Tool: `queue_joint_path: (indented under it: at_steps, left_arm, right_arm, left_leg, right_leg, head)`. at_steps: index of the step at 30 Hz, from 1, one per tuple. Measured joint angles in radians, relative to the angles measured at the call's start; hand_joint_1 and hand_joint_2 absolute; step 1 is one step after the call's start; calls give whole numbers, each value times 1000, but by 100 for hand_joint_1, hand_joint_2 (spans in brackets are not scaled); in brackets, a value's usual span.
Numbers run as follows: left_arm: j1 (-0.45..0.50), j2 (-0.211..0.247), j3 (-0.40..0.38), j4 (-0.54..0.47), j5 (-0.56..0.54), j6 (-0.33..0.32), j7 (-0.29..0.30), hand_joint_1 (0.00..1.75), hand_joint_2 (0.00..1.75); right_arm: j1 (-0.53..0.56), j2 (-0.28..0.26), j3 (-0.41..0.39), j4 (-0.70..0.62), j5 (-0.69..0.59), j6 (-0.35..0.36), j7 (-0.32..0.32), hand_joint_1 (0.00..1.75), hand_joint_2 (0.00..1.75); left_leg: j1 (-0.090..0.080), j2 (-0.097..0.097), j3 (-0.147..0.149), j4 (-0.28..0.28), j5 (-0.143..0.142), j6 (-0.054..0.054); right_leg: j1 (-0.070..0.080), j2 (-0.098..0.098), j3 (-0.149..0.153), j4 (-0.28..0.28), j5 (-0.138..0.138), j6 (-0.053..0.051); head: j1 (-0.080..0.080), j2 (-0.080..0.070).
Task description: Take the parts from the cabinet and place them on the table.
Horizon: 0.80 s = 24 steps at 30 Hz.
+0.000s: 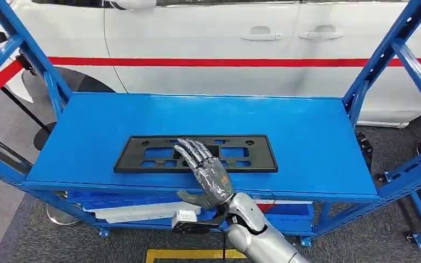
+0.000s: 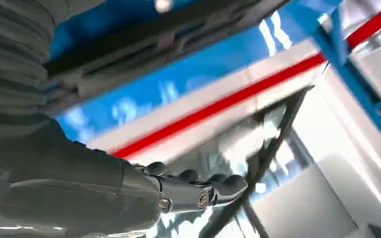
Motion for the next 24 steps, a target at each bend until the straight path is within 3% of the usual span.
queue_joint_path:
  at_steps: [2,3,4,5,7,8,9,11,13,14,15,17,18,19,20,22,23,24]
  left_arm:
    - [0,0,0,0,-3,-1,-4,0,0]
    - [1,0,0,0,-4,-1,-5,0,0]
    - [2,0,0,0,-5,-1,-5,0,0]
    - [2,0,0,0,-8,-1,-5,0,0]
    - [-1,0,1,0,-13,-1,-6,0,0]
    - [-1,0,1,0,-14,-1,-6,0,0]
    - [-2,0,1,0,-16,-1,-6,0,0]
    - [-1,0,3,0,-18,-1,-5,0,0]
    - [2,-2,5,0,-20,-1,-4,0,0]
    - [2,-2,5,0,-21,-1,-4,0,0]
    - [1,-2,6,0,-24,-1,-4,0,0]
    - [0,-2,9,0,-29,-2,-4,0,0]
    - [0,-2,10,0,-32,-2,-4,0,0]
    - [1,-2,12,0,-34,-3,-5,0,0]
    - [2,-2,15,0,-35,-3,-5,0,0]
    - [2,-2,16,0,-37,-4,-4,0,0]
    - [1,-3,17,0,-41,-4,-4,0,0]
    - [-1,-3,19,0,-42,-4,-4,0,0]
  right_arm:
    - [-20,14,7,42,89,-41,41,0,175]
    - [-25,18,9,66,129,-59,59,0,175]
    - [-33,25,12,93,157,-71,73,0,175]
    - [-49,35,17,129,182,-80,87,0,175]
    - [-74,54,23,180,211,-80,104,0,175]
    - [-84,64,24,202,224,-82,116,0,175]
    - [-94,71,24,226,237,-86,126,0,175]
    - [-107,83,27,274,250,-89,138,0,175]
    - [-121,91,29,306,271,-93,163,0,175]
    - [-133,97,29,324,282,-96,175,0,175]
    - [-145,101,29,349,293,-99,189,0,175]
    - [-155,106,29,401,324,-99,218,0,175]
    - [-158,108,28,420,336,-99,227,0,175]
    - [-163,110,24,441,344,-100,237,0,175]
    - [-171,114,19,456,353,-102,245,0,175]
    - [-192,123,11,480,372,-103,269,0,175]
    - [-204,127,5,494,384,-103,284,0,175]
    - [-215,132,1,510,396,-103,298,0,175]
  left_leg:
    - [4,0,-73,150,-57,-8]
    - [7,0,-90,180,-56,-12]
    - [10,0,-83,161,-32,-15]
    - [14,1,-55,98,9,-17]
    - [18,2,30,-76,93,-17]
    - [17,3,51,-120,85,-15]
    - [13,0,55,-128,84,-4]
    - [9,-1,50,-124,84,6]
    - [17,1,56,-135,91,21]
    - [16,1,56,-136,91,26]
    - [15,2,55,-136,91,32]
    - [11,2,55,-135,90,37]
    - [10,1,55,-134,90,37]
    - [10,0,57,-134,89,37]
    - [9,0,58,-132,88,37]
    - [8,0,61,-131,85,32]
    - [7,-1,61,-130,83,30]
    - [-2,-1,56,-123,80,23]
  right_leg:
    - [1,-1,0,0,-1,-1]
    - [1,-1,1,1,-1,-1]
    - [0,-2,1,1,-2,0]
    - [-1,0,2,1,-3,1]
    - [-2,2,6,4,-7,8]
    - [4,3,5,8,-11,14]
    - [6,4,2,10,-11,20]
    - [5,2,2,7,-8,30]
    - [2,3,1,15,-19,41]
    - [1,1,-11,46,-41,44]
    - [0,1,-42,109,-79,45]
    - [0,1,-122,276,-147,48]
    - [0,1,-144,319,-152,48]
    - [0,1,-145,314,-134,47]
    - [0,1,-126,267,-98,44]
    - [1,1,-45,94,-8,32]
    - [4,1,-18,30,0,24]
    - [8,0,-13,16,-3,25]
  head:
    - [0,0]
    - [0,0]
    - [0,0]
    - [0,0]
    - [0,0]
    - [0,0]
    - [0,0]
    - [0,0]
    - [0,0]
    - [0,0]
    - [0,0]
    - [0,0]
    - [0,0]
    - [0,0]
    - [0,0]
    - [0,0]
    - [0,0]
    - [0,0]
